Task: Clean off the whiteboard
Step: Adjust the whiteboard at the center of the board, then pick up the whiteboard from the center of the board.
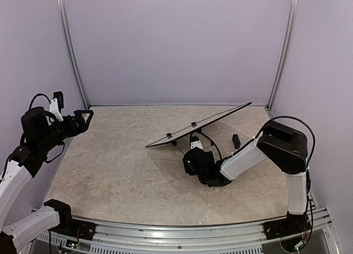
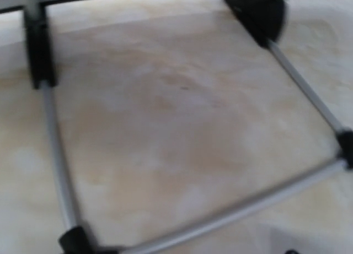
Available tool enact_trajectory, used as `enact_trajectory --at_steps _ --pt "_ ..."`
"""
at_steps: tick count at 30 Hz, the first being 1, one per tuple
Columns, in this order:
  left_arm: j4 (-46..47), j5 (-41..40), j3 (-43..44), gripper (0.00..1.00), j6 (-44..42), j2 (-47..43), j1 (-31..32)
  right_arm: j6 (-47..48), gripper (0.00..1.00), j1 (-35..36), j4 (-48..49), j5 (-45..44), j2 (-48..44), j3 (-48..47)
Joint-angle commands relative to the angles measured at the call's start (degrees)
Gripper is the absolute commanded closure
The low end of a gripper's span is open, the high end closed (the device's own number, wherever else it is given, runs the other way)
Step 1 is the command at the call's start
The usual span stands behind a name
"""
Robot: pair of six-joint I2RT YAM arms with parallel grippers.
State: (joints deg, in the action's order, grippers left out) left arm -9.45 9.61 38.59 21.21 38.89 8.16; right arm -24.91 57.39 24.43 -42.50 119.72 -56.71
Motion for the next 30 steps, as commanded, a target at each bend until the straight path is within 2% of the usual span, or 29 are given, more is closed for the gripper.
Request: enact_trajectory --at_steps 1,11,16,21,26,30 --pt "0.6 -0.1 -0.4 0.01 0.1 -0.3 -0.5 -1.9 0.2 -2.3 -6.8 -0.3 -0.3 4.2" --pt "0.9 0.3 -0.5 0.01 0.2 -0.1 -0.6 -5.8 0.2 -6.8 -4.7 1.9 -4.8 12.1" --pt "1.1 1.2 -0.7 0.01 0.4 0.4 -0.7 -3.7 0.2 -7.5 -2.4 5.3 -9.4 15.0" --pt "4.2 9.2 -1.7 0.01 1.0 2.1 0.1 -2.4 0.19 -4.4 -1.4 9.1 -16.0 17.7" --pt "7.4 10.3 -3.7 0.01 1.4 1.7 6.6 -4.2 0.17 -0.6 -7.7 10.3 -25.2 18.2" --pt "8.3 3.3 -4.9 0.01 -0.5 -0.6 15.0 -8.1 0.17 1.4 -13.4 11.3 -35.4 19.6"
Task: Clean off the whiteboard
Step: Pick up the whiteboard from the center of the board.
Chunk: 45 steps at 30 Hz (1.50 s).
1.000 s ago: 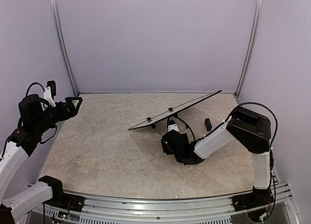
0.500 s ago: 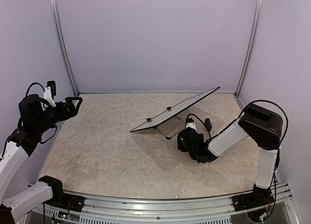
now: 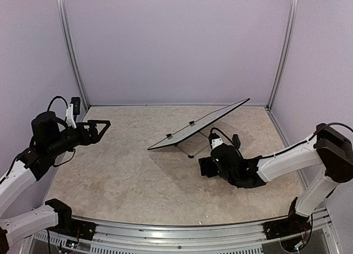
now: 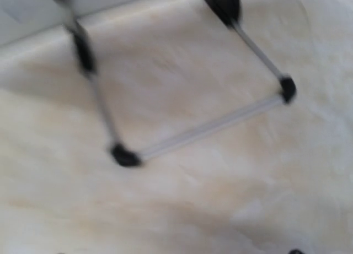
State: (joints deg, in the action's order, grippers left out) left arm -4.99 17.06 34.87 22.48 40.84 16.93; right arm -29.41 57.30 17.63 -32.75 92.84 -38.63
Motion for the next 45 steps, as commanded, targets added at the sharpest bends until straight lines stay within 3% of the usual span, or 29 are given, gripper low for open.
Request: enact_trajectory --at_steps 1,6,10,12,19,22,25,27,31,39,45 --pt "4.3 -5.6 -1.6 0.01 -2.0 -3.0 7.8 -4.4 0.17 2.1 -7.7 1.4 -11.0 2.1" --pt "12.7 -14.3 -7.0 0.01 -2.9 -3.0 18.1 -7.6 0.17 4.4 -12.1 0.9 -21.5 4.3" --pt "19.6 -24.0 -8.2 0.01 -10.6 3.4 29.2 -8.3 0.17 5.4 -16.1 0.3 -26.2 3.9" --pt "23.7 -25.0 -8.7 0.03 -15.5 9.0 31.2 -8.1 0.17 5.5 -17.2 0.2 -27.6 3.3" --pt "42.8 -24.7 -12.9 0.1 -32.6 26.0 30.2 -5.8 0.16 5.5 -21.4 0.3 -34.0 3.0" --pt "45.3 -21.4 -10.0 0.24 -37.6 34.2 28.1 -4.9 0.16 5.5 -22.9 0.9 -36.9 2.8" --pt "47.5 -17.8 -7.5 0.47 -41.0 40.3 26.8 -4.6 0.13 5.6 -24.3 1.5 -39.0 2.5" --pt "50.5 -14.0 -7.8 0.49 -41.7 42.2 25.2 -4.6 0.01 5.6 -25.4 2.4 -39.7 2.2" --pt "53.1 -8.0 -7.1 0.52 -43.2 46.1 22.4 -5.0 0.0 5.7 -26.2 3.1 -40.4 2.7" --pt "53.7 -4.0 -2.4 0.55 -48.1 55.1 22.2 -5.5 0.0 5.7 -27.3 2.8 -41.6 2.5" --pt "55.3 -5.4 -1.3 0.72 -47.8 57.3 22.4 -5.7 0.0 5.7 -29.8 2.2 -41.9 1.6"
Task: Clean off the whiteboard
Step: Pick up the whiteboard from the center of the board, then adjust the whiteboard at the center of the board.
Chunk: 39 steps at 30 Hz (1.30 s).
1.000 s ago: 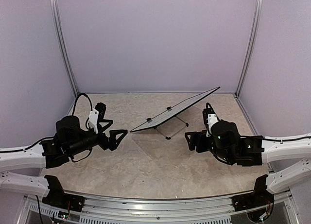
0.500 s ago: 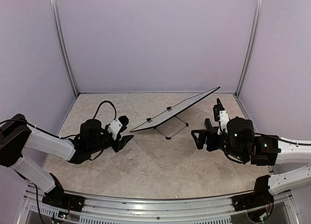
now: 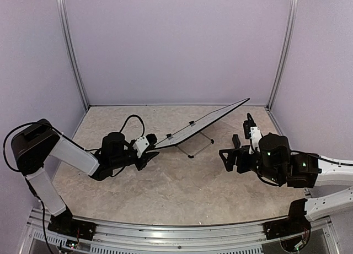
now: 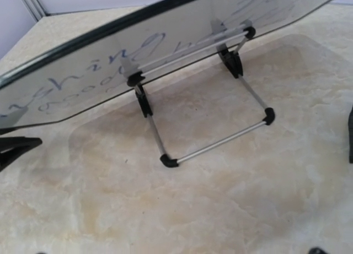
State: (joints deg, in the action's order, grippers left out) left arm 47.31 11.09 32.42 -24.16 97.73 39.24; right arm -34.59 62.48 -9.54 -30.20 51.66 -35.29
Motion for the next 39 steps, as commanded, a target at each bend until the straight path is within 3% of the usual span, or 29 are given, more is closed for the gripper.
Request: enact_trajectory --at_steps 1,11,18,28,39 --pt "3.0 0.2 1.1 0.75 -1.2 0.4 0.2 -0.6 0.01 0.5 -2.9 -0.5 -0.9 -1.7" --pt "2.5 -0.8 1.7 0.89 -1.4 2.0 2.6 -0.4 0.01 0.5 -4.4 -1.7 -2.2 -3.2" --pt "0.5 -5.5 2.2 0.91 1.1 1.1 7.3 -6.8 0.01 0.5 -13.7 -8.9 -5.4 -6.7" --pt "-5.9 -14.3 7.3 0.87 14.0 0.7 12.9 -9.4 0.01 0.5 -22.0 -15.6 -10.4 -9.4" --pt "-10.9 -14.8 13.5 0.78 26.4 3.1 18.2 -8.5 0.01 0.5 -23.3 -16.9 -11.5 -10.6"
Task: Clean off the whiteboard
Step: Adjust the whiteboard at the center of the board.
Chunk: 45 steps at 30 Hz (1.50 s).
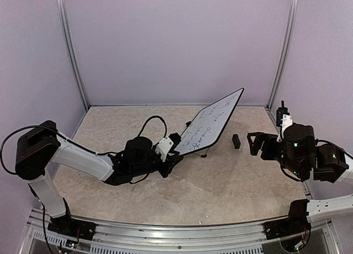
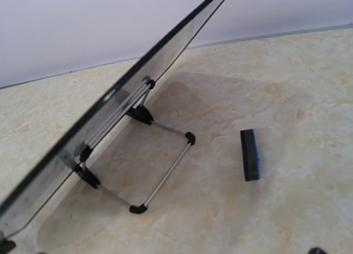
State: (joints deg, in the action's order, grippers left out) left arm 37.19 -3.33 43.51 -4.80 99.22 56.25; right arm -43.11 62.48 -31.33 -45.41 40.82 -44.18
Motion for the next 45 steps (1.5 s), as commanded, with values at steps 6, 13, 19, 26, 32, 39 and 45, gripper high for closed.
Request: enact_trajectory --at_steps 6,13,19,26,32,39,45 --pt "0.5 0.6 2.5 0.78 11.1 2.4 2.7 -0.1 0.0 0.6 -1.5 -1.8 -0.8 -1.4" --pt "4.9 3.1 2.5 0.78 15.5 2.6 4.3 -0.1 0.01 0.5 -1.8 -3.3 -1.5 -1.5" --pt "4.7 3.1 5.8 0.74 15.6 4.4 6.9 -0.5 0.01 0.5 -2.6 -4.8 -1.8 -1.6" --pt "8.1 2.2 0.6 0.56 16.5 -0.3 6.3 -1.4 0.01 0.5 -3.8 -4.8 -2.6 -1.2" --pt "7.5 2.7 -3.8 0.42 17.1 -10.4 0.4 -0.5 0.01 0.5 -2.9 -4.8 -2.2 -1.3" --pt "2.9 13.6 -0.3 0.2 14.7 -11.4 -13.3 0.1 0.01 0.5 -1.0 -3.6 -0.5 -0.5" --pt "-7.3 25.2 13.6 0.14 5.3 0.7 -23.8 0.7 0.01 0.5 1.2 -1.5 -0.7 1.1"
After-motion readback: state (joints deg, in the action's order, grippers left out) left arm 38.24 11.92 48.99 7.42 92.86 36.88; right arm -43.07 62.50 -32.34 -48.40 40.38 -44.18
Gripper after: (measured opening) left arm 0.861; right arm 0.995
